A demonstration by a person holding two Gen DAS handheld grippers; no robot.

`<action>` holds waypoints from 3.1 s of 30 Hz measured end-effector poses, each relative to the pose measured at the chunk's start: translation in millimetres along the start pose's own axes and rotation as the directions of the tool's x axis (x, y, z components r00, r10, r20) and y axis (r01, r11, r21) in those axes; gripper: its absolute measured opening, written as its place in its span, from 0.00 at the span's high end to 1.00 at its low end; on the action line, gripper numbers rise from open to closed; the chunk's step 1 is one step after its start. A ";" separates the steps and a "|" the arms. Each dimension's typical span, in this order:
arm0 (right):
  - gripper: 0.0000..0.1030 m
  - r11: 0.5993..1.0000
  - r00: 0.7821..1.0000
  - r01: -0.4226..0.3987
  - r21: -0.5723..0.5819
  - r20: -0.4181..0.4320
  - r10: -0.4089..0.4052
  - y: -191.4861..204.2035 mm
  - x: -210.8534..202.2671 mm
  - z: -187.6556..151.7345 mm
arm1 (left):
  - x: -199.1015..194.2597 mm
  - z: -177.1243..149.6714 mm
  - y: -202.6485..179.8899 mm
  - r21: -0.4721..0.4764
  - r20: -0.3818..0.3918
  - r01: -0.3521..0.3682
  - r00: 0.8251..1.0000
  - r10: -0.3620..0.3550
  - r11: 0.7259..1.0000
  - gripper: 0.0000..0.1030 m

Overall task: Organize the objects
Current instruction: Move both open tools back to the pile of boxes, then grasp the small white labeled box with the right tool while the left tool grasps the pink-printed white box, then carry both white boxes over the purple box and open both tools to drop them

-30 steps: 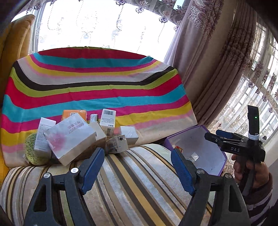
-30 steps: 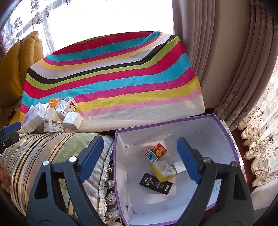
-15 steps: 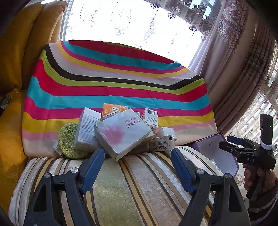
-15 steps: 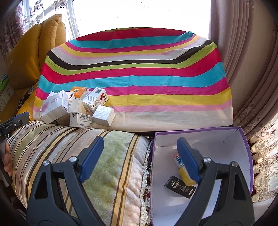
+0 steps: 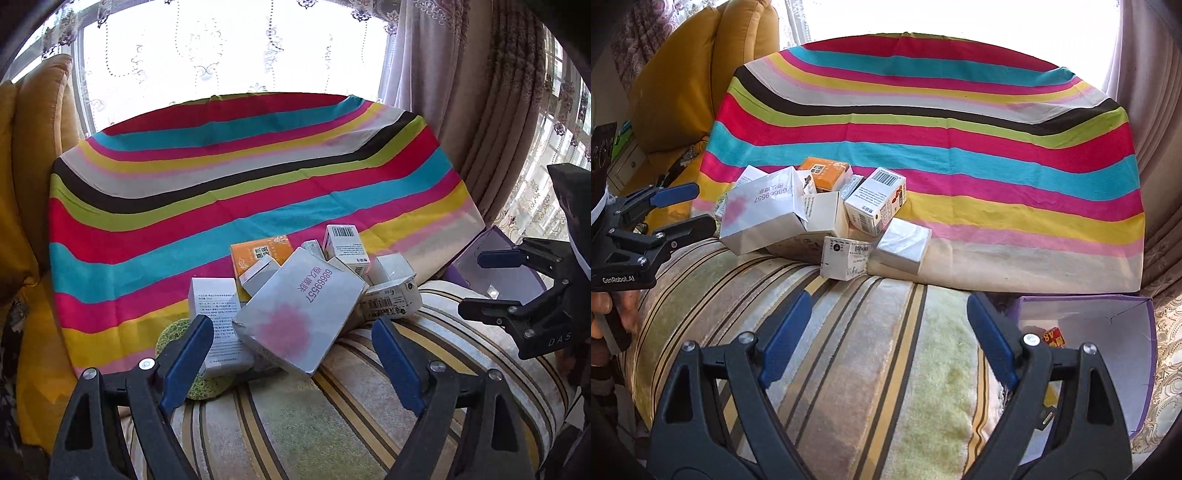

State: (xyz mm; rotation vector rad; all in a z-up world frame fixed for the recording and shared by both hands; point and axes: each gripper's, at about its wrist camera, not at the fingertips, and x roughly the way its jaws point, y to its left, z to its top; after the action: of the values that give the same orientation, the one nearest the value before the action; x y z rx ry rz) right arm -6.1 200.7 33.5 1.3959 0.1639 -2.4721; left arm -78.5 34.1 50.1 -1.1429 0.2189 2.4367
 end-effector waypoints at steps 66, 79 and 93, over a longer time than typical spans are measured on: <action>0.73 0.970 0.992 0.114 0.212 0.027 -0.123 -114.7 -57.1 -82.3 | 19.7 14.8 -139.6 0.030 -0.144 0.233 0.963 -0.226 0.972 0.33; 0.73 0.912 0.967 0.244 0.329 -0.011 -0.255 -177.2 -66.0 -115.9 | 44.9 28.1 -229.9 0.118 -0.220 0.312 0.934 -0.281 0.943 0.35; 0.50 0.861 0.942 0.322 0.394 -0.045 -0.331 -205.8 -72.0 -131.3 | 61.3 22.0 -277.3 0.165 -0.299 0.403 0.890 -0.344 0.900 0.18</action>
State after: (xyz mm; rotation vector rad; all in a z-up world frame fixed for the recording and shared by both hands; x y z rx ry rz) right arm 72.2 442.2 16.8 1.6060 -0.1284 -2.9270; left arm -3.2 308.0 29.0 -1.2702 0.3115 1.8684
